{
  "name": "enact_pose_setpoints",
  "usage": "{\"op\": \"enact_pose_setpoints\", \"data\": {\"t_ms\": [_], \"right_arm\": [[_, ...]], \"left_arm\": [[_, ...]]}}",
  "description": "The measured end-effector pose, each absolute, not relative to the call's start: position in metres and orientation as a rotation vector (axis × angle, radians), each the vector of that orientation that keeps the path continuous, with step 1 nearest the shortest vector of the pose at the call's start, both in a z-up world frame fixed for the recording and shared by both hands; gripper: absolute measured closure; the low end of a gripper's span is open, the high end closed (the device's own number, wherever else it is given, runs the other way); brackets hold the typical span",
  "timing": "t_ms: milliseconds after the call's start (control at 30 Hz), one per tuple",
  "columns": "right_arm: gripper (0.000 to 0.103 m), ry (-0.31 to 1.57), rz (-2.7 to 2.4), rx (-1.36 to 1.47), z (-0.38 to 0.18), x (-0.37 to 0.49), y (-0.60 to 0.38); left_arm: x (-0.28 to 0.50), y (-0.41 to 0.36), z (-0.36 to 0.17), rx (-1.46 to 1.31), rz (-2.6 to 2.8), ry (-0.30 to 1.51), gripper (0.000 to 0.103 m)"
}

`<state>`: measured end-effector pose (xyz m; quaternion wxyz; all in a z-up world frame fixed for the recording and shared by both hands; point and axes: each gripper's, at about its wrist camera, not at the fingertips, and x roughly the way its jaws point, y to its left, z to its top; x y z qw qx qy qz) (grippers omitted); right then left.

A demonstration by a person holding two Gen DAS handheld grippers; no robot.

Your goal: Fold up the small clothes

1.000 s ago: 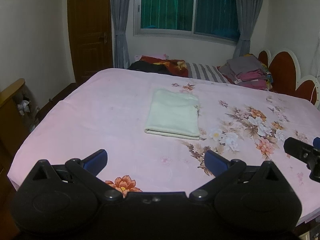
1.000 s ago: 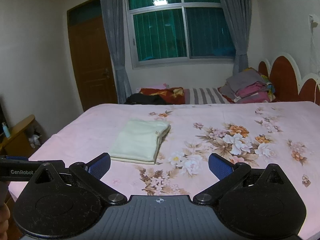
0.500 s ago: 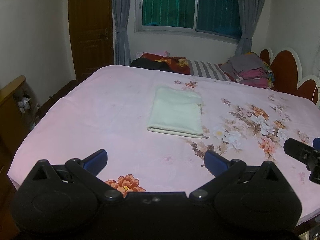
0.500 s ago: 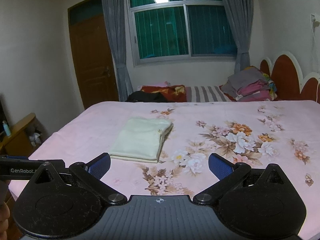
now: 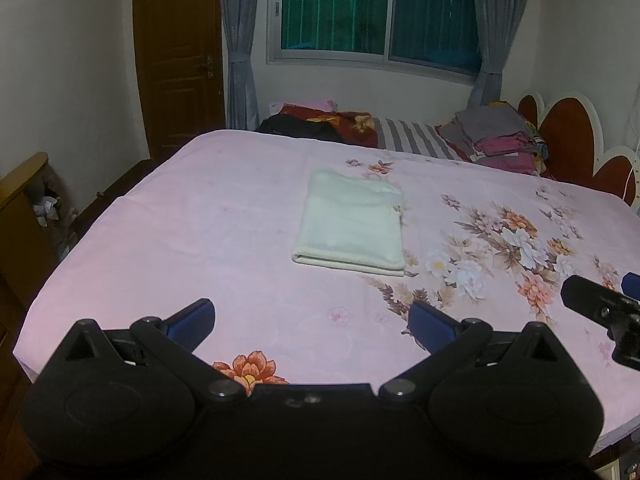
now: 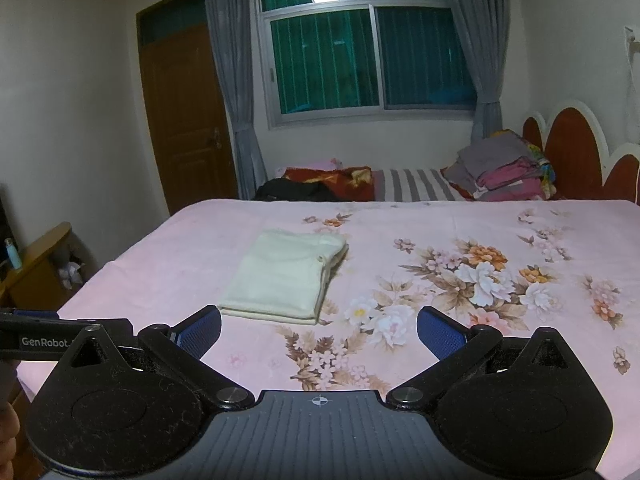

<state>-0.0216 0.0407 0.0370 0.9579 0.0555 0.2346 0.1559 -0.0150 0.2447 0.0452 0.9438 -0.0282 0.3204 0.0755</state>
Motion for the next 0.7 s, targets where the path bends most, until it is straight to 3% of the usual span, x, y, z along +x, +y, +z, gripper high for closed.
{"op": "enact_pose_setpoints", "data": {"t_ms": [700], "right_arm": [[0.0, 0.489, 0.294, 0.119, 0.033, -0.011, 0.04]], "left_arm": [[-0.006, 0.249, 0.048, -0.056, 0.167, 0.658, 0.0]]}}
